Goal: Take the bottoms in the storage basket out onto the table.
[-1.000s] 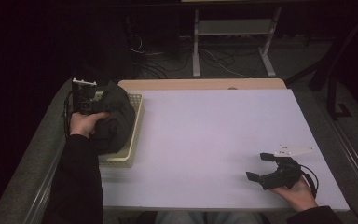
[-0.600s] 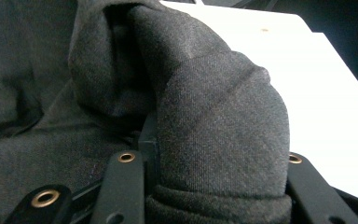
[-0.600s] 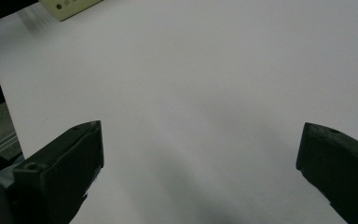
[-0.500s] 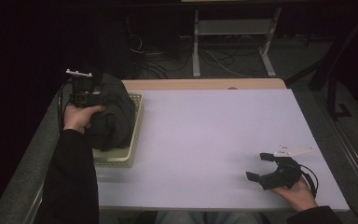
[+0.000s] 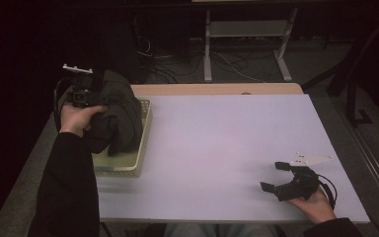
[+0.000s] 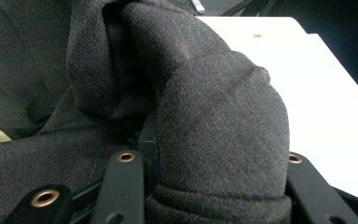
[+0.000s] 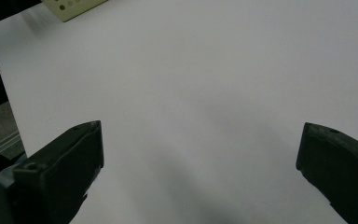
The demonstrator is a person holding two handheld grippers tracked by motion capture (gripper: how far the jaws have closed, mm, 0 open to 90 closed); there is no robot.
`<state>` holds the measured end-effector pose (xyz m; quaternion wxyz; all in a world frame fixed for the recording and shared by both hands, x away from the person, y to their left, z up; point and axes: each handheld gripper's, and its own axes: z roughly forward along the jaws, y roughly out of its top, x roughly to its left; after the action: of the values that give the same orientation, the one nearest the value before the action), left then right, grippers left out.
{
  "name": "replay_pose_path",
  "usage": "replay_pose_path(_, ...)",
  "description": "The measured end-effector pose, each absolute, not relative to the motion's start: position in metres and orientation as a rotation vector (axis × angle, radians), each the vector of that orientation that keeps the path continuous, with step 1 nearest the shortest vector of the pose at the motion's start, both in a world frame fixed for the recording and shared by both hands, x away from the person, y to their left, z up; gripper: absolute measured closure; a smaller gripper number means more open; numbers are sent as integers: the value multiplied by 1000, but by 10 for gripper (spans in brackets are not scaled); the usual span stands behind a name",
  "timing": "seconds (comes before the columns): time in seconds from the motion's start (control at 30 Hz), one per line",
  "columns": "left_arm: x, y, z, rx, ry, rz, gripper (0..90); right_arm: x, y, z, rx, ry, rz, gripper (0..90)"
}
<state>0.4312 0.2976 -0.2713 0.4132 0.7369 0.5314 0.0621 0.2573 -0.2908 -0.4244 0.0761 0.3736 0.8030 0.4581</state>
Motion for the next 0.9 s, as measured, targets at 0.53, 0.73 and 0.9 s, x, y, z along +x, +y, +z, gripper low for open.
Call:
replay_pose_path(0.53,427,285,-238,1888,1297,198,594,257,-290,-423,1113,2416,1378,2)
replay_pose_path(0.73,424,280,-224,1904,1270,212,594,257,-291,-424,1108,2417,1380,2)
replay_pose_path(0.9,421,274,-211,1897,1236,222,594,257,-291,-423,1115,2420,1382,2)
